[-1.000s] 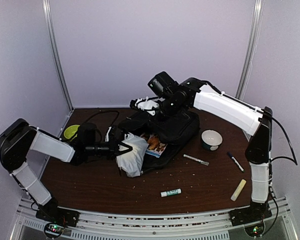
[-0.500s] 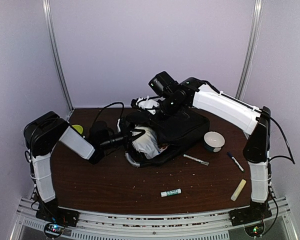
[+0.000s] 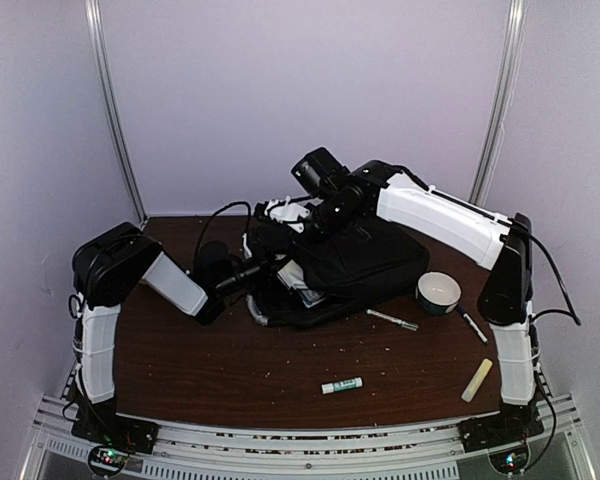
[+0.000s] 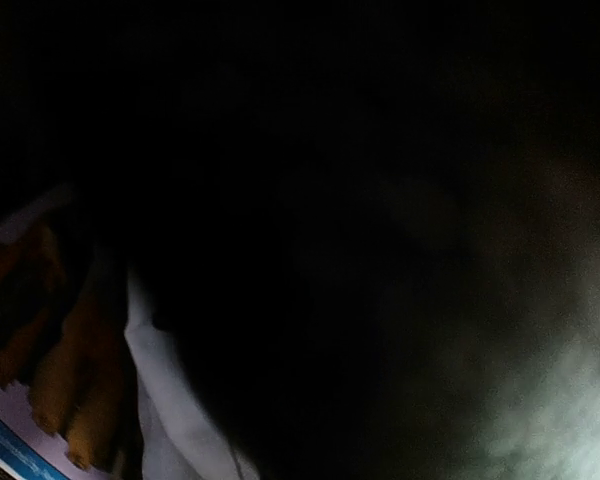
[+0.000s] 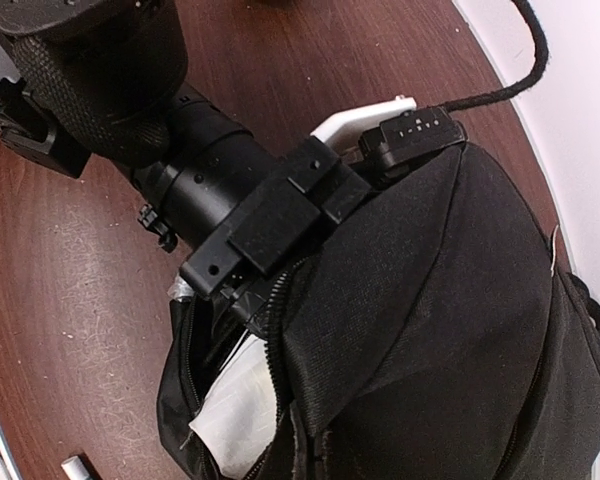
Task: Pack the student bag
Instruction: Place the pencil case in the largest pocket of the bag.
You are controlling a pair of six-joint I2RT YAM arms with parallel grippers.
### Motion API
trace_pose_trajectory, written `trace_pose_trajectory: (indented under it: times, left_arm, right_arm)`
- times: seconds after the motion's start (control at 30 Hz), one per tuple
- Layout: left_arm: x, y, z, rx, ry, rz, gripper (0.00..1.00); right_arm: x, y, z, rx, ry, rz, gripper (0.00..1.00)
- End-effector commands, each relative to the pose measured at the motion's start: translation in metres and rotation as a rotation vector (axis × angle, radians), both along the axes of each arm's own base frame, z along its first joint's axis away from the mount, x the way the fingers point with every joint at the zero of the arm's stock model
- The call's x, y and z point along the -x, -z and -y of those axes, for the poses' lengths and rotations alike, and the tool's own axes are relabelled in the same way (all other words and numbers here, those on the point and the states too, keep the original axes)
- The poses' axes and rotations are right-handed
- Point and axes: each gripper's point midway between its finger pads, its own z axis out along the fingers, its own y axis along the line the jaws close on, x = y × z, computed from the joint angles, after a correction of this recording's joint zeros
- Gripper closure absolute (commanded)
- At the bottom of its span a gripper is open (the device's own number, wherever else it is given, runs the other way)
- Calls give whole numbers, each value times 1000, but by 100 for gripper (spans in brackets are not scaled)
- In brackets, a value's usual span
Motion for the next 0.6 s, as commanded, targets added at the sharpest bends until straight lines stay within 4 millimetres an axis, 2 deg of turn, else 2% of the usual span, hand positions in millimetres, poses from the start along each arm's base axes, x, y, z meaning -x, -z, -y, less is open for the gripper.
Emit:
trace_pose_trajectory:
  times: [0.0, 0.13, 0.27, 0.4, 0.57]
  left_arm:
    - [-2, -22, 10, 6, -4, 114, 100]
    - [-5, -13, 18, -40, 21, 76, 100]
    - [3, -10, 13, -70, 28, 64, 100]
    - [8, 2, -6, -109, -16, 38, 100]
    - [18, 2, -27, -97, -56, 34, 100]
  right_arm:
    - [24, -47, -36, -160, -170, 45, 100]
    - [19, -40, -35, -137, -181, 63, 100]
    - [9, -34, -36, -141, -175, 73, 100]
    - [5, -30, -43, -143, -212, 99, 100]
    - [12, -32, -69, -179, -311, 132, 100]
